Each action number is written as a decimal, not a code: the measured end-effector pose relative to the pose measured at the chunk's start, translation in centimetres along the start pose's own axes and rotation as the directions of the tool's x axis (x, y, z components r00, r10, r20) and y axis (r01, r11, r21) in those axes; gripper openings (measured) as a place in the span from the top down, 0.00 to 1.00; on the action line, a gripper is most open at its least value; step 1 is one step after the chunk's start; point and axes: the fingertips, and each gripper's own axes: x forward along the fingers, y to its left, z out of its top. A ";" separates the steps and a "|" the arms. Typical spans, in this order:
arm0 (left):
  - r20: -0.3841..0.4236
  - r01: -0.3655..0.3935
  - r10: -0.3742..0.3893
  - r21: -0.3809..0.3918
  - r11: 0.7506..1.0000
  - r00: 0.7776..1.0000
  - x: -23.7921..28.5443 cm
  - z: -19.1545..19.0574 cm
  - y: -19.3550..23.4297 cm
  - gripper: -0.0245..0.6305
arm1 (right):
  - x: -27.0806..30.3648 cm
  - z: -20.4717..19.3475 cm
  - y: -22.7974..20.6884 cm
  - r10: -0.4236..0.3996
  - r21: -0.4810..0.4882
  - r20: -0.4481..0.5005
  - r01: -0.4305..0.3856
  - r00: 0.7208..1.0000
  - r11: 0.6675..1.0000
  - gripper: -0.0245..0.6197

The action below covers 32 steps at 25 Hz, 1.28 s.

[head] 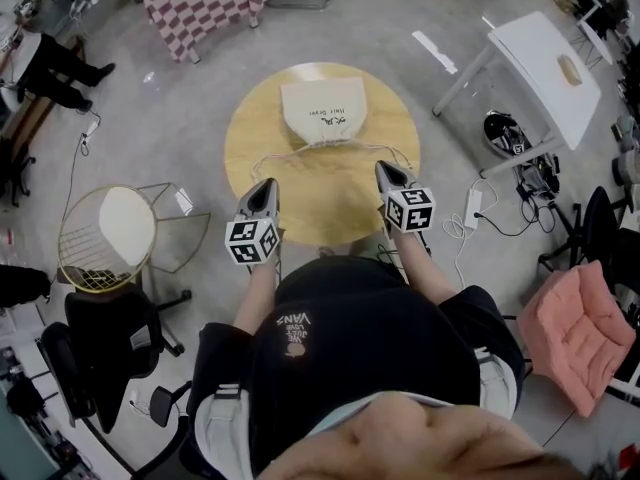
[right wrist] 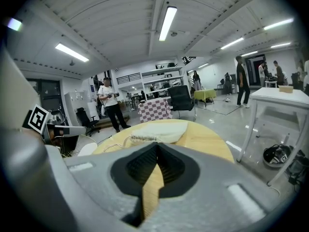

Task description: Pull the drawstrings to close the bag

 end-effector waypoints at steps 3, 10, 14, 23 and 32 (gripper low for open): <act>0.003 -0.001 0.001 -0.006 1.000 1.000 -0.1 -0.2 -0.1 0.94 | 0.0 0.1 0.4 0.014 -0.005 -0.003 -0.014 1.000 1.000 0.97; 0.004 0.020 -0.020 0.008 1.000 1.000 -0.4 -0.1 -0.7 0.95 | -0.2 -0.1 1.8 0.039 -0.016 -0.011 -0.040 0.999 0.999 0.97; 0.009 0.024 -0.024 0.008 1.000 1.000 -0.6 -0.1 -1.0 0.95 | -0.3 0.0 2.1 0.047 -0.022 -0.007 -0.047 0.999 0.999 0.97; 0.001 0.025 -0.025 -0.003 1.000 1.000 -0.7 -0.4 -1.0 0.95 | -0.1 0.1 2.7 0.061 -0.025 -0.008 -0.061 0.998 0.998 0.97; -0.004 0.039 -0.039 -0.002 0.999 0.999 -0.1 -0.5 -1.6 0.95 | 0.0 0.0 2.4 0.059 -0.025 -0.013 -0.059 0.998 0.998 0.97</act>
